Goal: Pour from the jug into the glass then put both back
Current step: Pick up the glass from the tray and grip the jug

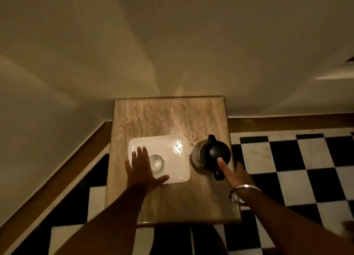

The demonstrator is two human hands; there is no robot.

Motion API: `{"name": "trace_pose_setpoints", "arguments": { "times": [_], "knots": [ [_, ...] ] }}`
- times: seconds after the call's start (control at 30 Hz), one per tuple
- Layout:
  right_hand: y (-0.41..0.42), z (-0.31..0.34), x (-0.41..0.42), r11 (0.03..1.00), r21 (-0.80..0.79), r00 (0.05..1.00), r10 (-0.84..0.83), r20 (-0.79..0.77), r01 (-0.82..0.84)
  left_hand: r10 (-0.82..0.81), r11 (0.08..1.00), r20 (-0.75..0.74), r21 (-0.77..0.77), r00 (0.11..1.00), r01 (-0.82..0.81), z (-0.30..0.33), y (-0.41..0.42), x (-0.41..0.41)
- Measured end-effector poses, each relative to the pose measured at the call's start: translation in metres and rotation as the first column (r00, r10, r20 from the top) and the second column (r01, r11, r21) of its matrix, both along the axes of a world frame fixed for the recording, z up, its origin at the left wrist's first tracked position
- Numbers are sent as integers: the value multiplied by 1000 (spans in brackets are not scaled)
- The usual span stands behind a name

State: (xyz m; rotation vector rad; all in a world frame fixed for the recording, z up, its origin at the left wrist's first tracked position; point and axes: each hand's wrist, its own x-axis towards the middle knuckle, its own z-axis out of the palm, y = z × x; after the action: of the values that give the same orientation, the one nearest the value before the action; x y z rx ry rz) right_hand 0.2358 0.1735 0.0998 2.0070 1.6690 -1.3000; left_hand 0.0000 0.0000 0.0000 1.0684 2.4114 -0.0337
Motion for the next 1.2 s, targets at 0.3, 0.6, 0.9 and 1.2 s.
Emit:
{"name": "trace_pose_setpoints", "arguments": {
  "times": [0.3, 0.6, 0.9, 1.2],
  "knots": [
    [-6, -48, -39, 860, -140, 862, -503, -67, 491, 299, 911, 272, 205, 915, -359, -58, 9, 18],
    [-5, -66, -33, 816, -183, 806, -574, -144, 548, 409, 748, 394, 372, 823, -549, -72, 20, 24],
    [13, -56, -22, 884, -281, 839, -451, -305, 373, 399, 726, 357, 440, 844, -529, -53, 17, 13],
    [53, -27, -19, 994, -21, 985, -107, -138, 105, 368, 701, 331, 516, 869, -493, -19, 29, 13]
  ]
}}
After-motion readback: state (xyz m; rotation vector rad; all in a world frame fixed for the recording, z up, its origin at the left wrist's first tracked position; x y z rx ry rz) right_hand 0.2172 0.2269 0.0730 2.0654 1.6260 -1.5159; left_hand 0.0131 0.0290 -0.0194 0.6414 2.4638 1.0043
